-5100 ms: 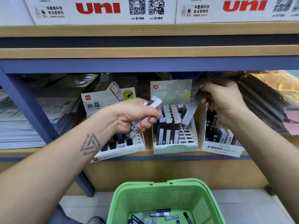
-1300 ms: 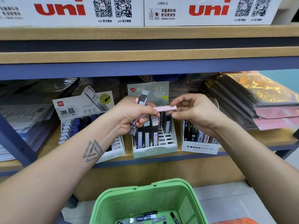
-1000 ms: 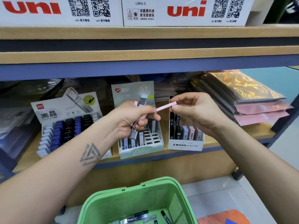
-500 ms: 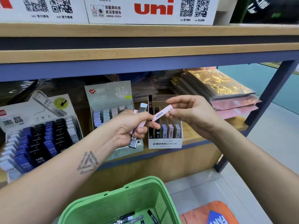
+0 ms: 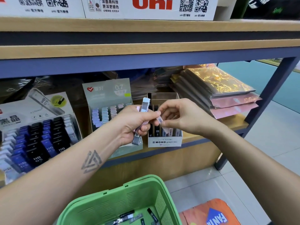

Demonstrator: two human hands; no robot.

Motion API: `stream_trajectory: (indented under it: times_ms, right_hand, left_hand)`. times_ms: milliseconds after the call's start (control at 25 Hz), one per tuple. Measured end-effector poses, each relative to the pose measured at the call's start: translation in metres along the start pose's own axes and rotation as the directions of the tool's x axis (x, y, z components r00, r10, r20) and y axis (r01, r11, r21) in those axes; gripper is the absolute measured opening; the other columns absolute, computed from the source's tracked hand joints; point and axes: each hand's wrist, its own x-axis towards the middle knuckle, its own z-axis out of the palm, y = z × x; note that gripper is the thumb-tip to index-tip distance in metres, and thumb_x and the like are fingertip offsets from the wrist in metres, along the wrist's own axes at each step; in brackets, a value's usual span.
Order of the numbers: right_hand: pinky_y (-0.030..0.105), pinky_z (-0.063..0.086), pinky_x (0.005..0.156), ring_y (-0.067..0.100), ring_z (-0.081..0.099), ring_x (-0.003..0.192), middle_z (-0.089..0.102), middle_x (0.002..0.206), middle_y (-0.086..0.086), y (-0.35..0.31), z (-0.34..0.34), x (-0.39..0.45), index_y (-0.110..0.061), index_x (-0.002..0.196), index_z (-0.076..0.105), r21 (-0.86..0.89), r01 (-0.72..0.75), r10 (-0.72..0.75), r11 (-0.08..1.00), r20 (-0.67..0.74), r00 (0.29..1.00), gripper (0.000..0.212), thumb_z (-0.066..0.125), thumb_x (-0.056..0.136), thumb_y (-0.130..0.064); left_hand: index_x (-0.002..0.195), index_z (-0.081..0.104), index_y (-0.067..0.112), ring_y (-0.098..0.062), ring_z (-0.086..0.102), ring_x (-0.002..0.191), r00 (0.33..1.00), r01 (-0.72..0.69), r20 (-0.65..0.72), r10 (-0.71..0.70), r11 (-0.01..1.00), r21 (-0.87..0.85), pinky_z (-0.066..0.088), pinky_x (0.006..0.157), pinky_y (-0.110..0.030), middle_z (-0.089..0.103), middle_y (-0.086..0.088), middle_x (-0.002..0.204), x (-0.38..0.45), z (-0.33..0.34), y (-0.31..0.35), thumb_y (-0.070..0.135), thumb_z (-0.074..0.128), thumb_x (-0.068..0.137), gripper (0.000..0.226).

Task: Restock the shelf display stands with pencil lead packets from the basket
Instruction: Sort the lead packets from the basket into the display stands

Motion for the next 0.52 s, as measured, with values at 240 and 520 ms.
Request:
stream_trajectory:
  times_ms: [240,520]
  right_hand:
    - [0.035,0.058,0.079,0.009,0.068,0.083,0.071,0.087,-0.010,0.022,-0.027,0.000,-0.025,0.106,0.075,-0.263,-0.103,0.024,0.959,-0.286,0.958,0.027,0.081,0.083,-0.013]
    - [0.036,0.058,0.079,0.007,0.067,0.080,0.071,0.081,-0.011,0.036,-0.004,-0.011,-0.024,0.093,0.076,-0.455,-0.118,0.016,0.883,-0.223,0.975,0.009,0.078,0.086,-0.018]
  left_hand:
    - [0.093,0.058,0.004,-0.009,0.043,0.045,0.985,0.175,0.050,-0.167,0.954,-0.243,0.035,0.036,-0.016,0.060,-0.012,0.072,-0.004,-0.005,0.002,0.015,0.064,0.094,0.012]
    - [0.104,0.057,0.002,-0.011,0.045,0.051,0.968,0.241,0.125,-0.216,0.936,-0.255,0.038,0.039,-0.017,0.057,-0.010,0.073,-0.009,-0.004,0.001,0.006,0.055,0.091,0.013]
